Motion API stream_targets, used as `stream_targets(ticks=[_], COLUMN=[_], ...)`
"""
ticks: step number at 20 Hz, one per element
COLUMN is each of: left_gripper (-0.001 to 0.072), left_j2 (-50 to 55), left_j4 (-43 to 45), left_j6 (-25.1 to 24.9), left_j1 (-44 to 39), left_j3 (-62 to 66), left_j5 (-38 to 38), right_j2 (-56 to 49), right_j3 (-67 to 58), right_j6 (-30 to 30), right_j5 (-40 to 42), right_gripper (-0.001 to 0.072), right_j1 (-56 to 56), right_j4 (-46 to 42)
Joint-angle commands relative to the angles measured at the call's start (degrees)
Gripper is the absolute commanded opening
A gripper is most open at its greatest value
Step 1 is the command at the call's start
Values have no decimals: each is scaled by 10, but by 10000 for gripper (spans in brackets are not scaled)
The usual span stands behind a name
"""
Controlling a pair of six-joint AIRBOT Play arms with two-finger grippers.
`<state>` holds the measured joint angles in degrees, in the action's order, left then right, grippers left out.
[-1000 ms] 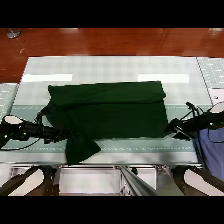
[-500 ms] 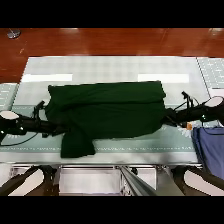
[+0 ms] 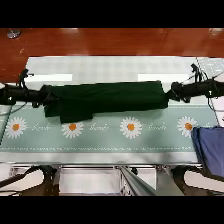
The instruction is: Fold the shirts.
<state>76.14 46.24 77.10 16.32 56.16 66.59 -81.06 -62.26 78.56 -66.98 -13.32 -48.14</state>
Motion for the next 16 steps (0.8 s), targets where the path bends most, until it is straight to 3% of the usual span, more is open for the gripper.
stream_targets(ticks=[1,7,11,12,13,14,15,16], left_gripper=[14,15,15,22,213,653,701,701], left_j2=[87,196,207,207,207,207,207,207], left_j4=[0,0,-5,-9,-9,-8,5,39], left_j6=[41,47,44,44,44,44,29,15], left_j1=[-8,-26,-33,-34,-34,-32,-23,-9], left_j3=[102,184,189,189,190,196,208,227], left_j5=[-31,-34,-85,-90,-90,-71,-36,14], right_j2=[-78,-203,-243,-244,-244,-244,-244,-242], right_j3=[-84,-189,-233,-237,-241,-252,-266,-278], right_j6=[15,43,59,59,58,28,-22,-39], right_j5=[19,33,39,45,50,35,6,-22], right_gripper=[32,31,32,74,363,642,619,618], right_j1=[7,21,20,20,19,15,7,-7], right_j4=[18,25,27,27,29,40,41,31])
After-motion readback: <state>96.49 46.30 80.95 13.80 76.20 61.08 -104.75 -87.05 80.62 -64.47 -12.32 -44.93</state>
